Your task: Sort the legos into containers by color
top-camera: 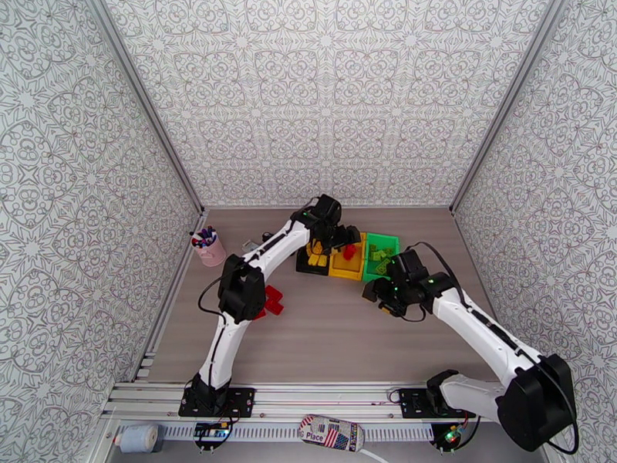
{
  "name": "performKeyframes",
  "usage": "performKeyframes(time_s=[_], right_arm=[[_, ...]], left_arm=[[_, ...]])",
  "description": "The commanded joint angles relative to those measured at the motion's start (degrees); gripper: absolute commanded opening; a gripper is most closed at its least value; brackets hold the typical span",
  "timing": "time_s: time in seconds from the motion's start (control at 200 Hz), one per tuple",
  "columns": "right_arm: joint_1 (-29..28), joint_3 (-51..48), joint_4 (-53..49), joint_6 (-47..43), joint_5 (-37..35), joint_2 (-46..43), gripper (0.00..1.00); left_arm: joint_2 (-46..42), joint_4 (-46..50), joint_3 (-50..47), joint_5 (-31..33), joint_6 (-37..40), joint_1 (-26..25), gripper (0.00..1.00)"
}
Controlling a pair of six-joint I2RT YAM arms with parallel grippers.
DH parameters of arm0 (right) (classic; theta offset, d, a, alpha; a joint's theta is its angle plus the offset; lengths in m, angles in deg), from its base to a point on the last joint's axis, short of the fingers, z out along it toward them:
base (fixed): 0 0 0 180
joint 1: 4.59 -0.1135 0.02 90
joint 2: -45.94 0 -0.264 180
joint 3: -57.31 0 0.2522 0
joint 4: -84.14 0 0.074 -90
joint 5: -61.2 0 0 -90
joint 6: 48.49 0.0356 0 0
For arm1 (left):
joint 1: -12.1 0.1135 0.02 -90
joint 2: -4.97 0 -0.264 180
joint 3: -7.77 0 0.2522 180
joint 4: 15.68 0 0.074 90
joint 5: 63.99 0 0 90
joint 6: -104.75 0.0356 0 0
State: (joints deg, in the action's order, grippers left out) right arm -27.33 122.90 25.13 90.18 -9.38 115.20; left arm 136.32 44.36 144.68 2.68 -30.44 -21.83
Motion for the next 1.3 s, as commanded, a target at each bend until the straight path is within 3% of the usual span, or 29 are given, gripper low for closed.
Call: performKeyframes(time_s=[0.0,0.355,0.83,1.095,1.291], right_arm=[[0.6,-0.9,-1.4,0.3,-1.2,-1.1,0.64],[-0.6,3.2,2.9,-0.8,2.5,5.3,0.64],[-12.7,23.3,2.8,-3.5,2.4,26.3,0.64],[-19.7,36.2,-2.0,-5.0,0.9,36.2,0.62],[-23.1,39.5,-3.9,-5.1,-0.1,38.9,0.61]], left_arm=[[-3.5,1.9,-1.9,0.0,0.6,0.7,0.83],[-23.4,0.9,-24.4,11.0,4.7,1.1,0.90],[-49.4,4.9,-53.6,21.3,2.1,10.0,0.95],[-55.5,8.9,-62.7,23.1,1.0,18.9,0.93],[-53.3,7.5,-65.2,21.7,2.7,23.8,0.88]])
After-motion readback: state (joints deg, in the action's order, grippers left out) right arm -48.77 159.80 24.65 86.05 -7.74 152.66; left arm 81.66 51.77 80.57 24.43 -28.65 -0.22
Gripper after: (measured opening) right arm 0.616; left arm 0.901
